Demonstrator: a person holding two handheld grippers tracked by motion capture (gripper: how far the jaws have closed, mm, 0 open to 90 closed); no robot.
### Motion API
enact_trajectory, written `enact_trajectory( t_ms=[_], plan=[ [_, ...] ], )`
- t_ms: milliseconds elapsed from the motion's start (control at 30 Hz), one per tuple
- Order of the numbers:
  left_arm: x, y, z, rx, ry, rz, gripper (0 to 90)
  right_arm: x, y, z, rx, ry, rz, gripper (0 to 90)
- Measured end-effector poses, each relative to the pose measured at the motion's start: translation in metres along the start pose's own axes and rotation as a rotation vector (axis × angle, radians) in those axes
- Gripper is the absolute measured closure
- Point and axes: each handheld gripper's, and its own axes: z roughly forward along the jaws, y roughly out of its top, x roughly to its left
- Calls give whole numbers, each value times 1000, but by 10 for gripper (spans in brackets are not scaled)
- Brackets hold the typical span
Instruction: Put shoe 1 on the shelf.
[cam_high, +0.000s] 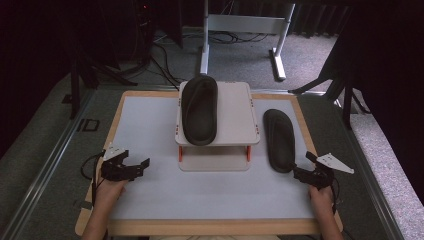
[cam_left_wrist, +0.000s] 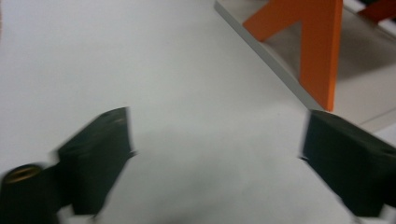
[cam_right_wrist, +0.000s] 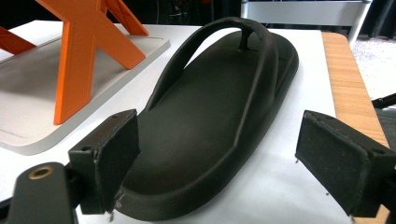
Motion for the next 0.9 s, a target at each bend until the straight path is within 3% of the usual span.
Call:
enact_trajectory(
  t_ms=[133, 233, 333, 400, 567, 733, 767, 900],
  plan=[
    [1, -9, -4, -104, 92, 24, 16, 1, 1, 1, 21, -11, 15, 129],
    [3, -15, -8, -186, 103, 16, 16, 1, 2, -2, 9, 20, 15, 123],
    [6, -19, -7, -191, 104, 25, 16, 1, 2, -1, 15, -6, 21, 115],
    [6, -23, -6, -189, 129, 49, 16, 0, 2, 1, 27, -25, 28, 114],
    [5, -27, -9, -245, 192, 48, 16, -1, 3, 2, 51, -49, 37, 110],
    [9, -27, -10, -244, 154, 32, 19, 1, 4, 0, 46, -111, 26, 115],
    [9, -27, -10, -246, 148, 29, 18, 1, 4, 0, 47, -118, 14, 153],
    [10, -27, -10, -247, 118, 33, 18, 0, 4, 2, 114, -88, 36, 201]
  ],
)
